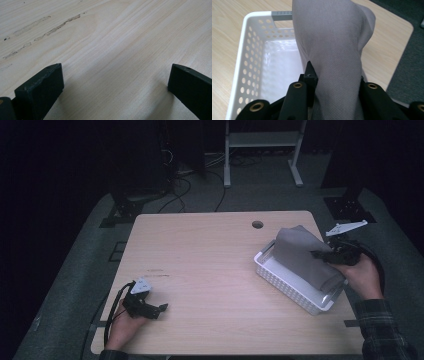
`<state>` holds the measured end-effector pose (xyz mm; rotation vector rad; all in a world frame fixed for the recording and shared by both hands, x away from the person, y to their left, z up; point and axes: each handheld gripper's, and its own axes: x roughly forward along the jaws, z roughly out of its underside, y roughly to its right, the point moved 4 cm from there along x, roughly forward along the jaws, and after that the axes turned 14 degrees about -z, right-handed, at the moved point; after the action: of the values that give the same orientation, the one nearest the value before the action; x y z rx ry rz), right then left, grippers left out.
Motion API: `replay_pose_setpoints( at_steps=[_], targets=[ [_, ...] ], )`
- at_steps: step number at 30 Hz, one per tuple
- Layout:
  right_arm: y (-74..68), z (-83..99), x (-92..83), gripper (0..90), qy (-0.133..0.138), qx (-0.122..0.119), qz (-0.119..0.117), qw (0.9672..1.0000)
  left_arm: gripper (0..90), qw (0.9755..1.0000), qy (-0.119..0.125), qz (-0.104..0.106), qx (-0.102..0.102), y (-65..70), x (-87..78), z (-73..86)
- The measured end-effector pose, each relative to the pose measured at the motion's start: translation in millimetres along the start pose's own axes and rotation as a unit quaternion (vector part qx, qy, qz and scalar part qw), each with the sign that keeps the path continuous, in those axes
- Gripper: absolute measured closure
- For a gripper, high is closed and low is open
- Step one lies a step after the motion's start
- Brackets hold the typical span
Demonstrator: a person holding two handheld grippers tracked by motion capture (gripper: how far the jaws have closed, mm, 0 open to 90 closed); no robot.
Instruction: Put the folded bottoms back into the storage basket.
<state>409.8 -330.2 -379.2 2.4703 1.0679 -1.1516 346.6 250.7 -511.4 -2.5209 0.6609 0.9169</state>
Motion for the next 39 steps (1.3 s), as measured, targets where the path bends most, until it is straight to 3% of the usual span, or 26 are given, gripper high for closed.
replay_pose_setpoints(
  at_steps=[11,21,31,39],
  targets=[
    [-5.5,15.7,19.8,66.6,-0.004,0.015,-0.04,0.9991,0.0,1.0,-0.001,0.0,0.001,-0.1,-0.2,0.0],
    [-10.0,27.9,39.1,64.1,-0.018,0.033,-0.079,0.9962,0.0,1.0,-0.002,0.0,0.001,-0.1,-0.2,0.0],
    [-22.6,37.1,60.2,59.8,-0.043,0.031,-0.118,0.9916,0.0,1.0,-0.002,0.0,0.001,-0.1,-0.2,0.0],
    [-30.4,38.2,63.7,51.7,-0.051,0.018,-0.128,0.9903,0.0,1.0,-0.002,0.0,0.001,-0.1,-0.2,0.0]
  ],
)
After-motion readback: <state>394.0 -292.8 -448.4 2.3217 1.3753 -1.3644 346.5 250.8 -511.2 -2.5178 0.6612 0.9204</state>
